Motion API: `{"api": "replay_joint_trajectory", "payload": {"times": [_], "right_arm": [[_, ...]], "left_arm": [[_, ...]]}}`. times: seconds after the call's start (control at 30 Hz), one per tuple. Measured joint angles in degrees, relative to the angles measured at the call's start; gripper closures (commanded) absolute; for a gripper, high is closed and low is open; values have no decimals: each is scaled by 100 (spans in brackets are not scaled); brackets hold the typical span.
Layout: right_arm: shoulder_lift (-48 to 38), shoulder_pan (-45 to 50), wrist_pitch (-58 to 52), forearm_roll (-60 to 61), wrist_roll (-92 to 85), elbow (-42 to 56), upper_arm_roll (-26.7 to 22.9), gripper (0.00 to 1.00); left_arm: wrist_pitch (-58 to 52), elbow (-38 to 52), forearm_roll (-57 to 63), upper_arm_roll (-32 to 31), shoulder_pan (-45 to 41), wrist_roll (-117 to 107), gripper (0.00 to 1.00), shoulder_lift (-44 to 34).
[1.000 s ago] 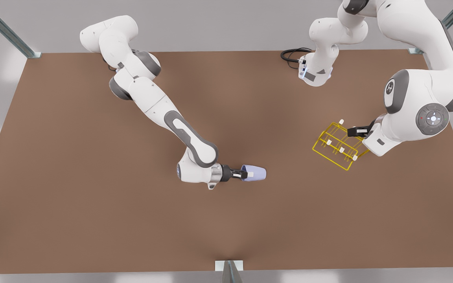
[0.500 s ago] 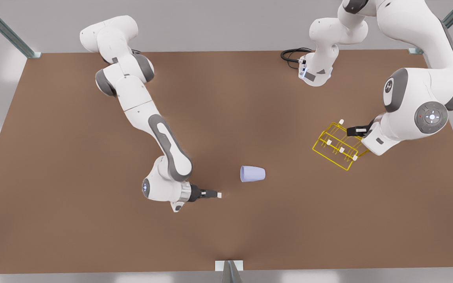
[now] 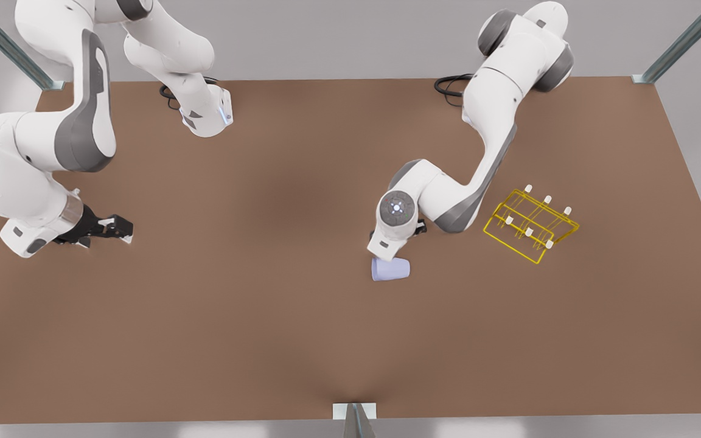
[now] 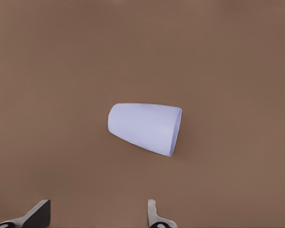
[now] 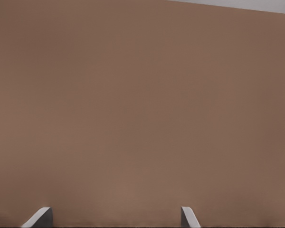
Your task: Place the cup on the cup holder
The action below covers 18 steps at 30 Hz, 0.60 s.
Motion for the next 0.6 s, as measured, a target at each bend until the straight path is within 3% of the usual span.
{"api": "replay_joint_trajectory", "payload": {"times": [0.07,0.23,0.6], "right_arm": [[0,33,-160,-178,41,21,24,0],[31,40,-413,-274,127,30,38,0],[64,-19,-732,-36,247,67,-10,0]], "left_arm": [[720,-219,8,117,-51,-873,0,16],[1758,385,16,295,-89,-3007,0,656],[2230,-357,-284,635,24,-6218,0,508]]}}
